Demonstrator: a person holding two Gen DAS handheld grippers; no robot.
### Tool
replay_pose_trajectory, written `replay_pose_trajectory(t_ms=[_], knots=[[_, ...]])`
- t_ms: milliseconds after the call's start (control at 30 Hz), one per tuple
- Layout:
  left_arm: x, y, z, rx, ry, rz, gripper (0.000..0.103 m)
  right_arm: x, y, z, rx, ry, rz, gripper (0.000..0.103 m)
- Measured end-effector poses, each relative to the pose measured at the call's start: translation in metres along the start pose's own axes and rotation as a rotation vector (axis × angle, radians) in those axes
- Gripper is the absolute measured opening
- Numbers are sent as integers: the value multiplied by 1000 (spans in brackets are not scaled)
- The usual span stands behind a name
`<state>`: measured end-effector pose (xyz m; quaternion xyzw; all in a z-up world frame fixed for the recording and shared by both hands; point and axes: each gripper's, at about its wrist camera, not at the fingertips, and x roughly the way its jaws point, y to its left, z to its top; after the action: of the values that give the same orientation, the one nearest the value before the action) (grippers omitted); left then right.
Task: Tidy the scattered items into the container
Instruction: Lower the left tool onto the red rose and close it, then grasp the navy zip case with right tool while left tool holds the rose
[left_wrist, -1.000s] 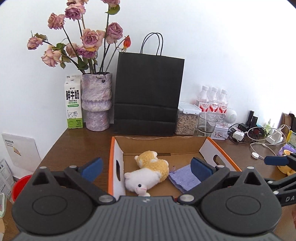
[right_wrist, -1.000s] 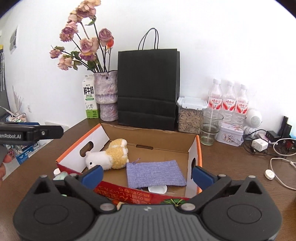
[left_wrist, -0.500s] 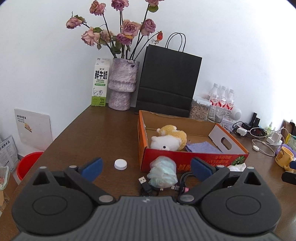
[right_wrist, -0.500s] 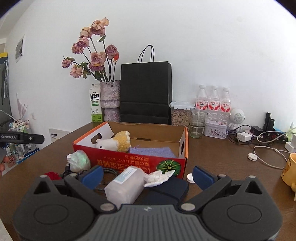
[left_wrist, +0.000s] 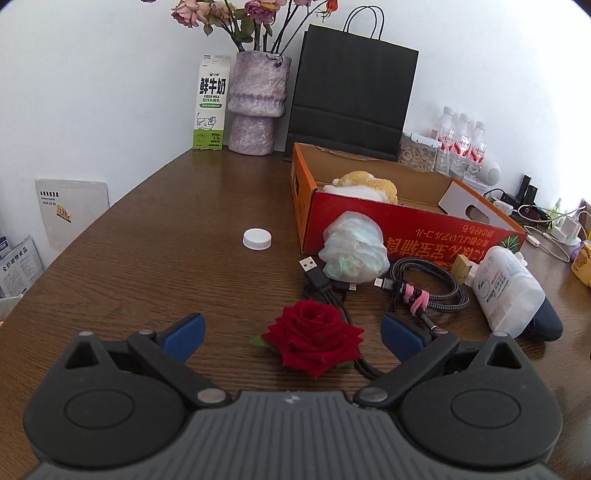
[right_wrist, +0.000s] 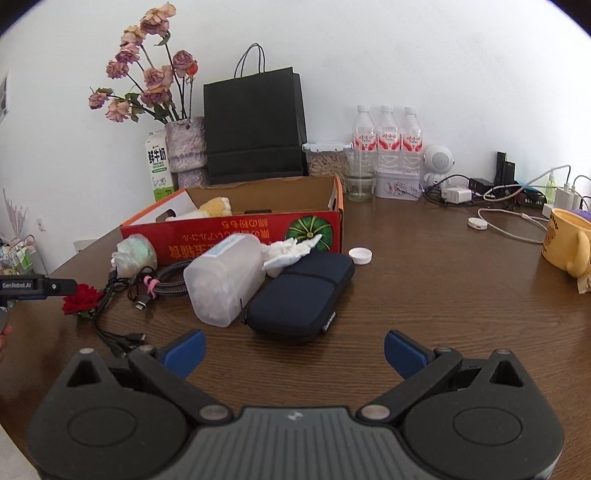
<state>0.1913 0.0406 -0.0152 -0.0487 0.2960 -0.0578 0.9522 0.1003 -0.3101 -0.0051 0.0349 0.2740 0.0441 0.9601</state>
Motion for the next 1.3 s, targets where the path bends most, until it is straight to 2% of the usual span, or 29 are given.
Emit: replay_pose_trajectory(t_ms=[233, 333, 433, 500, 533, 600, 867, 1167, 1300], knots=[[15, -8, -4, 14, 9, 38, 103, 8, 4, -3, -7, 21, -17, 103], [15, -8, -5, 16, 2, 35, 97, 13, 5, -2, -10, 30, -18, 103], [15, -8, -5, 21, -3, 34, 81, 19, 6, 0, -14, 34, -22, 103], [16, -7, -4, 20, 3, 21, 60, 25, 9, 3, -18, 34, -27, 103], [16, -7, -4, 17, 4, 16, 59, 28, 10, 5, -19, 33, -29, 103], [15, -6, -5, 11, 2, -3, 49, 35, 13, 9, -26, 33, -35, 103], [14, -4, -4, -15, -6, -5, 46, 69, 15, 31, -23, 48, -133, 103], [15, -1, -2, -22, -10, 9, 46, 105, 10, 57, 1, 113, -125, 103], [16, 0, -2, -23, -12, 10, 46, 124, 14, 59, -10, 163, -152, 103]])
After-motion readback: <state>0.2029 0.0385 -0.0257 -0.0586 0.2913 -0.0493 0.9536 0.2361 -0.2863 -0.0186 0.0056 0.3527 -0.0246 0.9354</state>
